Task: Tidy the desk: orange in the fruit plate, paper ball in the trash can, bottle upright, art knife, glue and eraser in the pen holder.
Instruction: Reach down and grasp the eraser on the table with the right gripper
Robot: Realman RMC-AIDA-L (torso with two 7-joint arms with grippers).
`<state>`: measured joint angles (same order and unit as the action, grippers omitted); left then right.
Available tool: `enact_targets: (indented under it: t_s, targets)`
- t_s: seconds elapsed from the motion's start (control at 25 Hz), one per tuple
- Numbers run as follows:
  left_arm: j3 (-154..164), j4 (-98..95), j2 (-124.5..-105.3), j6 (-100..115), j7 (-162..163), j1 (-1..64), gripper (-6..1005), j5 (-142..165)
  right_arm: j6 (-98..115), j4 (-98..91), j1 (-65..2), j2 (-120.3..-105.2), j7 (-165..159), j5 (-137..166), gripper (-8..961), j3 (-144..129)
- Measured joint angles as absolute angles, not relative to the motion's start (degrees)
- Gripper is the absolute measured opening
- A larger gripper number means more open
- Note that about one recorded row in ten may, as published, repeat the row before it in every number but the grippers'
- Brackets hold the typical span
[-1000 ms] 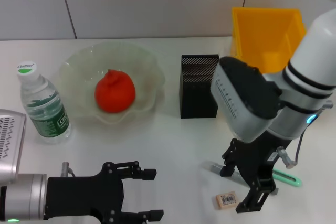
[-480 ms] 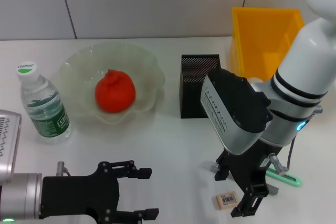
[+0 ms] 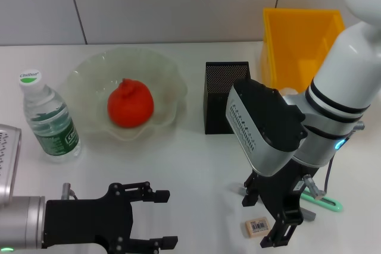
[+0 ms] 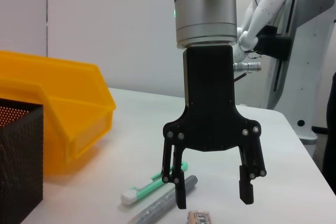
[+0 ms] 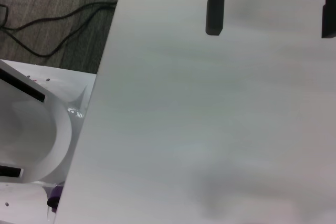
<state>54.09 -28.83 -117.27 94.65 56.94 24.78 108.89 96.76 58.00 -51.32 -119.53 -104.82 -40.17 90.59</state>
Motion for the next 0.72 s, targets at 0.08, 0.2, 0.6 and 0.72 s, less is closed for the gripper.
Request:
enact_targets:
  t_s: [0.08, 0.2, 0.6, 0.72]
  targets:
    - [54.28, -28.82, -117.25, 94.65, 57.06, 24.78, 787, 108.89, 96.76, 57.90, -51.33, -119.53, -104.83, -40.17, 777, 90.59]
    - [54.31, -28.83, -117.18, 94.65, 57.21, 24.78, 787, 108.90, 96.75, 57.71, -51.33, -119.53, -104.85, -40.17, 776, 90.56]
    - [54.00, -36.22, -116.37, 96.73, 65.86, 24.86, 787, 114.53, 96.65, 57.65, -51.33, -119.53, -105.15, -40.17, 776, 90.03]
    - [53.51, -36.93, -115.82, 97.73, 66.00, 24.53, 787, 114.80, 96.34, 57.63, -51.33, -119.53, -105.45, -40.17, 776, 90.03]
